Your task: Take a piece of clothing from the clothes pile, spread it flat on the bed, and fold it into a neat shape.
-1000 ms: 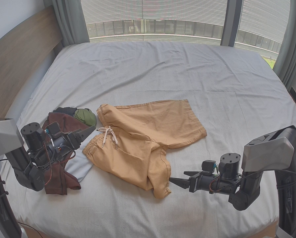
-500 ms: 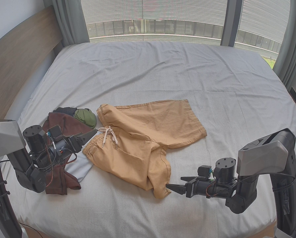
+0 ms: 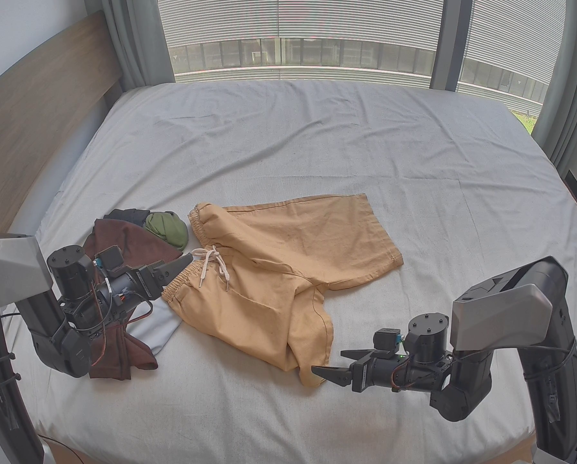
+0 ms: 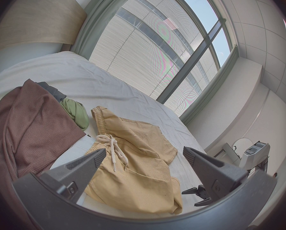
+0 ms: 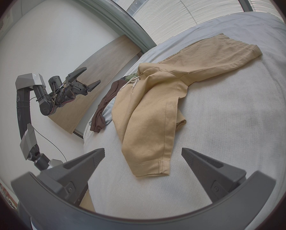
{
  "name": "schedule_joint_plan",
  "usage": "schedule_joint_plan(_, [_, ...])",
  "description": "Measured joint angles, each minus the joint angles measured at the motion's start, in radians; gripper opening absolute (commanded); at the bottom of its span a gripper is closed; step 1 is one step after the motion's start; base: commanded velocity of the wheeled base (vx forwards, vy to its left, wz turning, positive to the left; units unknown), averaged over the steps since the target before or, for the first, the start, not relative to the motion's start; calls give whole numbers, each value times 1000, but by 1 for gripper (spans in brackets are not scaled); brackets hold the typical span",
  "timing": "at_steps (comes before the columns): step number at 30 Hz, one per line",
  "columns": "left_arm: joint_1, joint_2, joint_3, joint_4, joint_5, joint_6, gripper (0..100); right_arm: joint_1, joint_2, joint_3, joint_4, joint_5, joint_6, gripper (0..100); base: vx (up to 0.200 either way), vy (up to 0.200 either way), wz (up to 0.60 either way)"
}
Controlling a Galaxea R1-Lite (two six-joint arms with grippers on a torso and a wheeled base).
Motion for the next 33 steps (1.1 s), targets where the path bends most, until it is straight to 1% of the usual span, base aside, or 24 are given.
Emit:
schedule_joint_plan(9, [-1,-1,0,0,0,0,100,12,42,-55,0,1,8,100,0,0,0])
schedule_joint_plan(10, [-2,-2,0,0,0,0,100,15,45,-61,0,1,9,0,0,0,0])
schedule_joint_plan(17, [-6,-2,-1,0,0,0,100,19,53,-80,-1,0,15,0,0,0,0])
schedule_joint_plan(24, [-4,-2,-2,0,0,0,100,14,31,-49,-4,-3,13,0,0,0,0])
schedule_joint_plan(30, [-3,-2,-3,0,1,0,100,-24,-23,-19,-3,-7,-1,0,0,0,0])
schedule_joint_plan(31, [-3,-3,-2,0,1,0,100,-31,-26,-16,-1,-6,-6,100,0,0,0])
schedule_joint_plan(33, [-4,-3,-2,-1,1,0,100,-39,-30,-13,0,-6,-13,100,0,0,0])
